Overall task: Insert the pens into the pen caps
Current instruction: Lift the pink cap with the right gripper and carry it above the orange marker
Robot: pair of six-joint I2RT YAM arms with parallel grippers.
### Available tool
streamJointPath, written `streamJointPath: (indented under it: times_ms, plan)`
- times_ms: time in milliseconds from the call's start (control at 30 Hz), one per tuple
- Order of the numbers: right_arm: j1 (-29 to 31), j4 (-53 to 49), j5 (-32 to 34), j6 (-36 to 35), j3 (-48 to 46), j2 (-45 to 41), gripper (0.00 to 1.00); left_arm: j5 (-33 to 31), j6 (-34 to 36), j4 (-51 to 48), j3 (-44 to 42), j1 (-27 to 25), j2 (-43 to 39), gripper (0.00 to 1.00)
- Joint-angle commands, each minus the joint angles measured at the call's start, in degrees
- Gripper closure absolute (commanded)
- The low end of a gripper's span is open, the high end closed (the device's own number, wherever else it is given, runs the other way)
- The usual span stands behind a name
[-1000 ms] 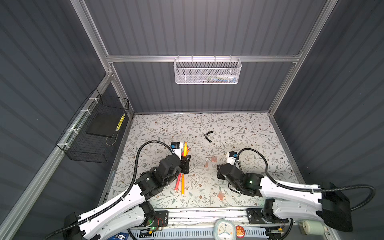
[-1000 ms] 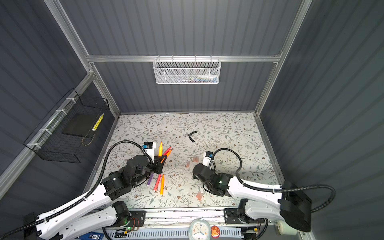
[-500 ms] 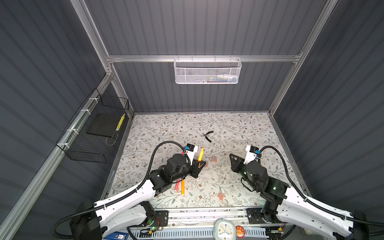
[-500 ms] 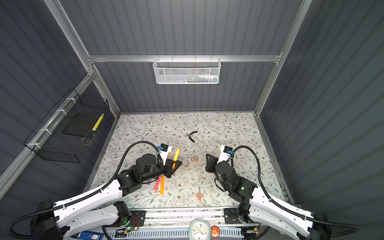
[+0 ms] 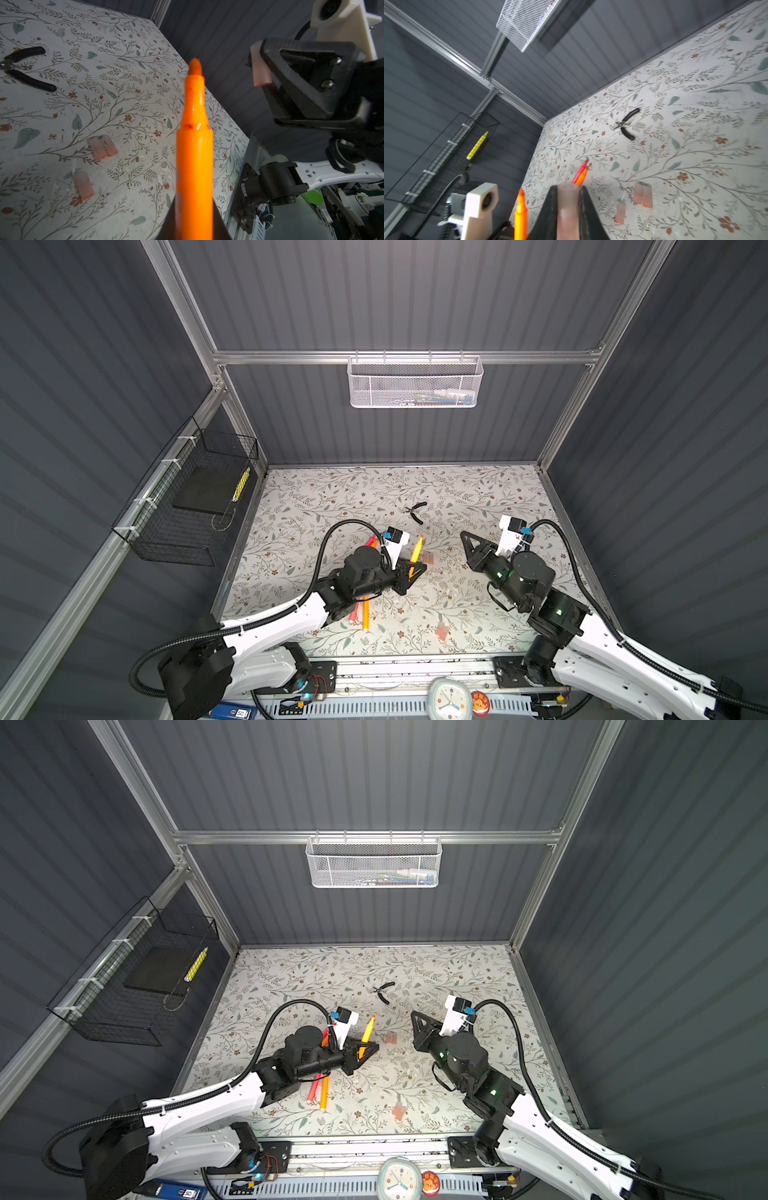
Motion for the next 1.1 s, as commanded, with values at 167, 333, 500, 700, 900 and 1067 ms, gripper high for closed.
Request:
streamJointPath:
  times_ms: [167, 333, 500, 700, 900, 1067]
  plan:
    - [-0.1, 16.5, -9.9, 2.4, -1.7, 3.4, 1.0, 2.5, -3.0, 11.7, -3.0, -2.0, 2.4, 1.0]
    - [0.0, 21.2, -12.6, 4.6, -2.3, 6.2, 1.0, 1.5, -4.1, 14.6, -3.7, -3.9, 4.1, 1.0]
    - [0.1, 21.4, -12.8, 5.9, -1.8, 8.8, 1.0, 0.9, -4.0, 15.4, -2.9, -4.7, 5.1, 1.0]
    - [0.1, 22.4, -11.3, 6.0, -2.2, 10.3, 1.0, 0.8, -3.3, 14.0, -2.3, -5.0, 4.2, 1.0]
    - [0.1, 24.7, -10.5, 5.8, -3.4, 11.3, 1.0, 0.5, -2.9, 13.7, -2.0, -5.0, 3.8, 1.0]
    - [0.1, 23.2, -9.2, 6.2, -3.3, 12.3, 1.0, 0.4, -2.7, 13.4, -1.6, -5.1, 3.9, 1.0]
